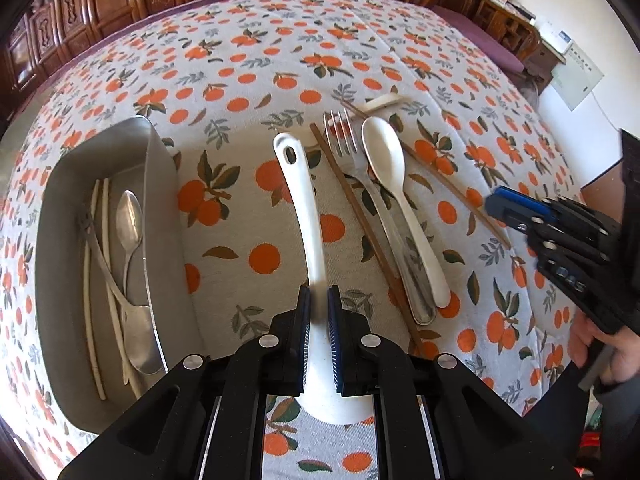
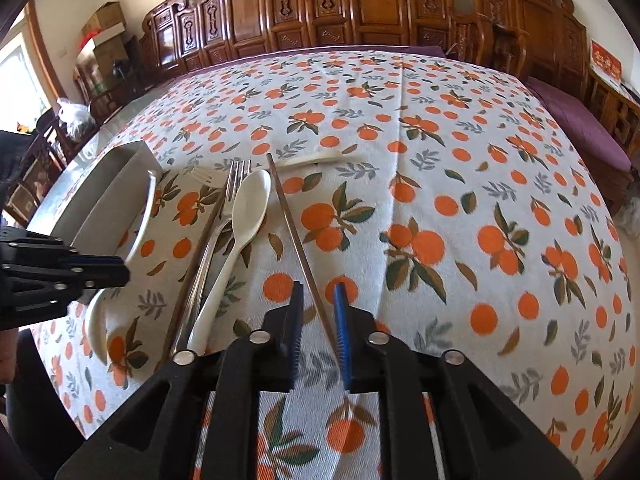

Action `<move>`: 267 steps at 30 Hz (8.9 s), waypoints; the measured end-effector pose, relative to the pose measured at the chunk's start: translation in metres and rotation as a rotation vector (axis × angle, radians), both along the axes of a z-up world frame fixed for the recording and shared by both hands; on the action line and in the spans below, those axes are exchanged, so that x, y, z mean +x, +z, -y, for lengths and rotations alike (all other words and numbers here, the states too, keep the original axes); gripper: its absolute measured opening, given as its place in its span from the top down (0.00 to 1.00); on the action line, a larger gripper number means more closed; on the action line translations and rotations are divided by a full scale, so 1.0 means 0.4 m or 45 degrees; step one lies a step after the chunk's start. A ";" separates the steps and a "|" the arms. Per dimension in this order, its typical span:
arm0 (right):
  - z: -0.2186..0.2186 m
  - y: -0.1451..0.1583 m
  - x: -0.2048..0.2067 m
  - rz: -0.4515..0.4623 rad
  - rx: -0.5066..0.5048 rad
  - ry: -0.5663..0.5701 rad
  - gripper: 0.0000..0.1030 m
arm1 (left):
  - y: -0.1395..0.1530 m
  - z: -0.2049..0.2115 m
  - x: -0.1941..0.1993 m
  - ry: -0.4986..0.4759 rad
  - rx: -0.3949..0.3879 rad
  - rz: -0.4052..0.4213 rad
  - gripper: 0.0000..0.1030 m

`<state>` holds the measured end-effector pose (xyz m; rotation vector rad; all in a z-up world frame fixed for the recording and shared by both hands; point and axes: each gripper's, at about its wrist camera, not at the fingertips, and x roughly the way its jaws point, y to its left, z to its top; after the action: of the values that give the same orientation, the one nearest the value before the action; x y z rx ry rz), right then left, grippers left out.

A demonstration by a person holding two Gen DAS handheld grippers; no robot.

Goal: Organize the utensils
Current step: 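Lift the white plastic spoon with the left gripper while the right grasps a wooden chopstick, then carry the white spoon into the grey tray and open the left gripper while the right lifts the chopstick, then lower the wooden chopstick into the grey tray and open the right gripper, then grasp the small white plastic spoon with the right gripper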

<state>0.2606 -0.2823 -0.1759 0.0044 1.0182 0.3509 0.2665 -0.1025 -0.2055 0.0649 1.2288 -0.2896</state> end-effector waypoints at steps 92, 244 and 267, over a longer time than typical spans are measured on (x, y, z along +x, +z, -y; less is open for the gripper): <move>-0.236 0.145 -0.116 0.085 0.098 0.201 0.94 | 0.080 -0.323 0.033 0.042 0.191 0.117 1.00; -0.177 -0.003 0.022 -0.062 0.000 0.024 0.82 | 0.118 -0.175 -0.045 0.096 -0.076 0.282 0.19; -0.119 -0.021 0.007 -0.117 -0.093 0.006 0.91 | 0.089 -0.077 -0.019 0.038 -0.064 0.251 0.19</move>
<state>0.2634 -0.2345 -0.1845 -0.0480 1.1215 0.3198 0.2587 -0.0716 -0.1698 0.0305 1.0255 -0.2811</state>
